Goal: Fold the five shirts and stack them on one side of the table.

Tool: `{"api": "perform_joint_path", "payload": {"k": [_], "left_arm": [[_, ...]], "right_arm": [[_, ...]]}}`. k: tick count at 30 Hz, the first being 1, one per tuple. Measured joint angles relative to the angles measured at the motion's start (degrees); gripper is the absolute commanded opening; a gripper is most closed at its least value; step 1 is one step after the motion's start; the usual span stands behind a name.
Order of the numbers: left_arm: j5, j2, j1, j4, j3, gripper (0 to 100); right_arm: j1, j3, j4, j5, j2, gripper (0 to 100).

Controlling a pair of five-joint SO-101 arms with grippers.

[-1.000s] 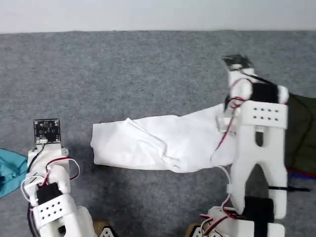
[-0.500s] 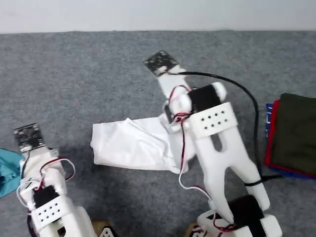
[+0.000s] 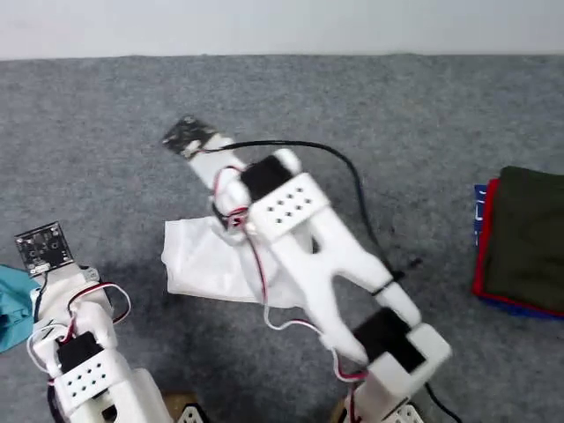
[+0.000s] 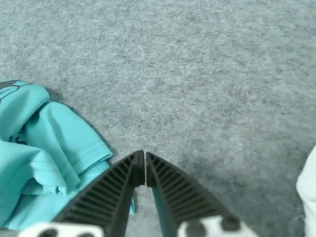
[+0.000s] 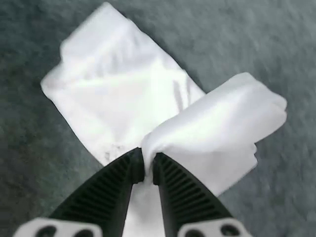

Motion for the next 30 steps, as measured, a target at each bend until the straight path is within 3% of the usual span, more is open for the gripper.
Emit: {"api": "perform_joint_path", "payload": {"k": [11, 18, 23, 28, 30], "left_arm": [[0.00, 0.00, 0.70, 0.00, 0.00, 2], [0.00, 0.00, 2.55, 0.00, 0.00, 2], [0.00, 0.00, 2.90, 0.00, 0.00, 2], [0.00, 0.00, 2.81, 0.00, 0.00, 2], [0.00, 0.00, 2.81, 0.00, 0.00, 2]], "right_arm": [[-6.15, -16.79, 0.00, -2.55, 15.38, 1.3], [-10.02, -17.41, 1.93, -2.73, 17.67, 27.5], [-10.55, -17.41, 5.80, -2.90, 16.09, 21.7], [-6.95, -17.41, 10.37, -1.85, 11.16, 2.3], [-4.48, -17.41, 12.75, 0.88, 10.90, 1.8]]}}
